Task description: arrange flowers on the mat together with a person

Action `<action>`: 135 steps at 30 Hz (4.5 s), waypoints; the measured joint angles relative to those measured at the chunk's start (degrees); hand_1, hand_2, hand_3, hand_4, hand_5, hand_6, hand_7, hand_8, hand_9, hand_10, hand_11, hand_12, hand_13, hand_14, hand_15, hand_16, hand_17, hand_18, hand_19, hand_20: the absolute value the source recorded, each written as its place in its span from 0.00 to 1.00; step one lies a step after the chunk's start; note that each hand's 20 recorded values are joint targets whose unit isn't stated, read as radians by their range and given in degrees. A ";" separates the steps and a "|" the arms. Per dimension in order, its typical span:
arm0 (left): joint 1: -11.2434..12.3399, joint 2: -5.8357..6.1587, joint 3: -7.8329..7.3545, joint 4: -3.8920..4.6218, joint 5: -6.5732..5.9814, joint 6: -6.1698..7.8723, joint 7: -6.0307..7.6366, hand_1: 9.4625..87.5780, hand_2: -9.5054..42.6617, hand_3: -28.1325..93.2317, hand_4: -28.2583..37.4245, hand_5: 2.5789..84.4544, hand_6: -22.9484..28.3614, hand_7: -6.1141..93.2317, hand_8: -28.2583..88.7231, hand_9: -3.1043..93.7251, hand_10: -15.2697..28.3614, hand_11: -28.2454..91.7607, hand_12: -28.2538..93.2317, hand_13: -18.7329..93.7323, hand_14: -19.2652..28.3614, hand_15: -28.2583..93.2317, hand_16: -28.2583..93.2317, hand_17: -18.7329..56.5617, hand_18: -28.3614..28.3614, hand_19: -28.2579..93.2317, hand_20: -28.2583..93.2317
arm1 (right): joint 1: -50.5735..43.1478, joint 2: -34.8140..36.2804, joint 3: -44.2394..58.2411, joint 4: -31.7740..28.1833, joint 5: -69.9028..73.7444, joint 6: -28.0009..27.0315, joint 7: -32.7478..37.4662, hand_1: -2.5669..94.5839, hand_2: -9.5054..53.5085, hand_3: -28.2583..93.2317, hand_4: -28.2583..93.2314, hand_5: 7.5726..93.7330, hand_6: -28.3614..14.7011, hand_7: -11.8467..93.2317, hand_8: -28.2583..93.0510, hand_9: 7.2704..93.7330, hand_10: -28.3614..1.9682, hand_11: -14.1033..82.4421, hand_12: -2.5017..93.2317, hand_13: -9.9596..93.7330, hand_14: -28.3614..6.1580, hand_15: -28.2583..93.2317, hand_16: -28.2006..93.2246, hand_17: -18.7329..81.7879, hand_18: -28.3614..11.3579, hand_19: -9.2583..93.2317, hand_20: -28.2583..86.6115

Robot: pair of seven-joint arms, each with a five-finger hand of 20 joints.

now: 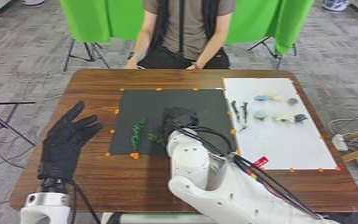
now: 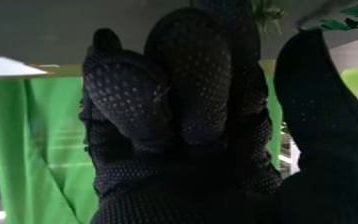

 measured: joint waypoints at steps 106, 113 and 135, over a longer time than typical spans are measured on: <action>-1.36 -9.06 -0.76 3.57 3.05 -6.42 -5.43 0.17 0.34 0.85 0.02 0.40 0.60 0.19 0.16 0.42 0.80 0.47 0.33 0.44 0.94 0.67 0.16 0.20 0.95 0.78 0.22 | -54.01 12.60 56.15 -24.24 90.02 41.66 -56.77 0.21 0.36 0.86 0.01 0.54 0.62 0.29 0.12 0.60 0.32 0.43 0.20 0.56 0.30 0.69 0.32 0.28 0.16 0.65 0.41; -1.42 -8.85 -0.65 3.57 2.99 -6.45 -5.23 0.17 0.34 0.85 0.02 0.40 0.60 0.19 0.16 0.42 0.80 0.47 0.33 0.44 0.94 0.67 0.16 0.20 0.95 0.78 0.22 | -53.08 13.00 55.78 -24.71 79.74 46.19 -52.55 0.30 0.24 0.89 0.01 0.50 0.70 0.32 0.11 0.60 0.37 0.55 0.22 0.61 0.37 0.77 0.32 0.32 0.13 0.70 0.42; -1.69 -7.31 -0.07 3.57 2.18 -6.19 -3.52 0.17 0.34 0.85 0.02 0.40 0.60 0.19 0.16 0.42 0.80 0.47 0.33 0.44 0.94 0.67 0.16 0.20 0.95 0.78 0.22 | -30.05 22.34 36.20 -15.97 21.98 42.73 0.03 0.33 0.17 0.85 0.02 0.45 0.71 0.30 0.11 0.60 0.33 0.56 0.20 0.62 0.36 0.79 0.31 0.32 0.08 0.73 0.41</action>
